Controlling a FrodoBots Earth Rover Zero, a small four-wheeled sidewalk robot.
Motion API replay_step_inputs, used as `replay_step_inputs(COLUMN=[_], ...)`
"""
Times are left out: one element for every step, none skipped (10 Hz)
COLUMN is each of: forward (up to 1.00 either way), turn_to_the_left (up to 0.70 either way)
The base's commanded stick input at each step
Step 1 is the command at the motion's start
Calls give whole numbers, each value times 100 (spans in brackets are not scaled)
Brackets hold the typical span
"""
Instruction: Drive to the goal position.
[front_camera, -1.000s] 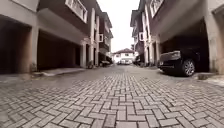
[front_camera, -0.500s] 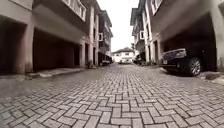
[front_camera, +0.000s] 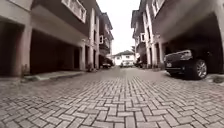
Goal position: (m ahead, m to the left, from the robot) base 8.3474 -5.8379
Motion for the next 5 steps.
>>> replay_step_inputs(forward=[70,70,70,70,70], turn_to_the_left=[0,0,0,0,0])
